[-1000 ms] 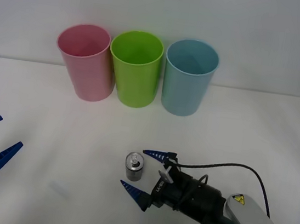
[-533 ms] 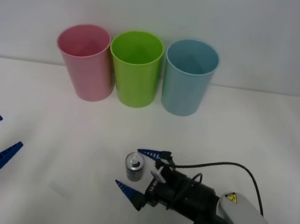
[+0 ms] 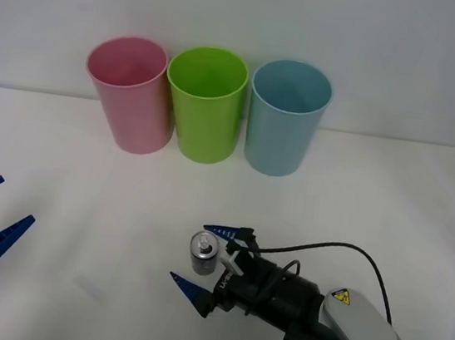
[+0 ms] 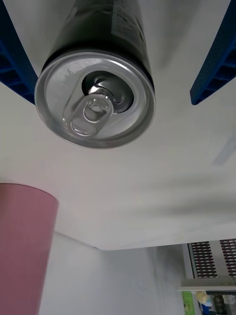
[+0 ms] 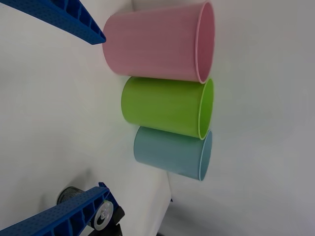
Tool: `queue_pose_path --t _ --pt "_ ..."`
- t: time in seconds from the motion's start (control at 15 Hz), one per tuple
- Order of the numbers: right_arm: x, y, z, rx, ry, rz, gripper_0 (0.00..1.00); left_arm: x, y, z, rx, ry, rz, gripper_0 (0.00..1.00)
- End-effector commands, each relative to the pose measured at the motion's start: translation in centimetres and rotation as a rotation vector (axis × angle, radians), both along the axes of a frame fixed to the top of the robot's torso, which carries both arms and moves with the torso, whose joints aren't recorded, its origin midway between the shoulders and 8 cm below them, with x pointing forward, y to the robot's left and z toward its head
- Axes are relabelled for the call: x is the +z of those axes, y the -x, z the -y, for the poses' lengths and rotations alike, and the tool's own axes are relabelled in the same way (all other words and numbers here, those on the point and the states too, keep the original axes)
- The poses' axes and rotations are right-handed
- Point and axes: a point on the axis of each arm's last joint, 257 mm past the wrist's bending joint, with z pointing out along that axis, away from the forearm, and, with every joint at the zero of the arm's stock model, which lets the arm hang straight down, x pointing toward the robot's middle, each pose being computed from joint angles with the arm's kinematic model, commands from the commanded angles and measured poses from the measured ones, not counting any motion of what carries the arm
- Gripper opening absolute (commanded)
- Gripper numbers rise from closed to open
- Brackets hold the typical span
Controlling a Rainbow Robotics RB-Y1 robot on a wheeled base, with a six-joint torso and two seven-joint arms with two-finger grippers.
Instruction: Grasp the object on the table and drop it into the matching bin: aluminum can to the light blue bin, PET bottle to the pink bin.
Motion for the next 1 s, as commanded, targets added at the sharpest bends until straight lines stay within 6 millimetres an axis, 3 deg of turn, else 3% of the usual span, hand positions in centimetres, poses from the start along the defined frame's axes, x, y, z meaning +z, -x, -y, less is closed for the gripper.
queue_pose_path --t 0.07,0.6,0.67,0.73,0.8,1.0 --pt "-0.50 -0.47 -0.31 -0.006 0.005 -0.005 1.00 0.00 0.00 0.00 0.000 0.000 0.000 1.00" --pt "-0.42 -0.57 -0.35 -0.008 0.009 0.006 1.00 0.00 0.00 0.00 0.000 0.000 0.000 1.00" --pt "-0.48 -0.56 -0.30 -0.010 0.009 0.003 0.34 0.00 0.00 0.00 0.000 0.000 0.000 1.00" --pt "-0.56 -0.62 -0.24 -0.013 0.011 0.002 0.05 0.00 0.00 0.00 0.000 0.000 0.000 1.00" --pt "-0.59 -0.60 -0.27 -0.015 0.009 0.001 0.00 0.00 0.00 0.00 0.000 0.000 0.000 1.00" --pt "-0.60 -0.63 -0.25 -0.016 0.010 0.002 0.00 0.00 0.00 0.00 0.000 0.000 0.000 1.00"
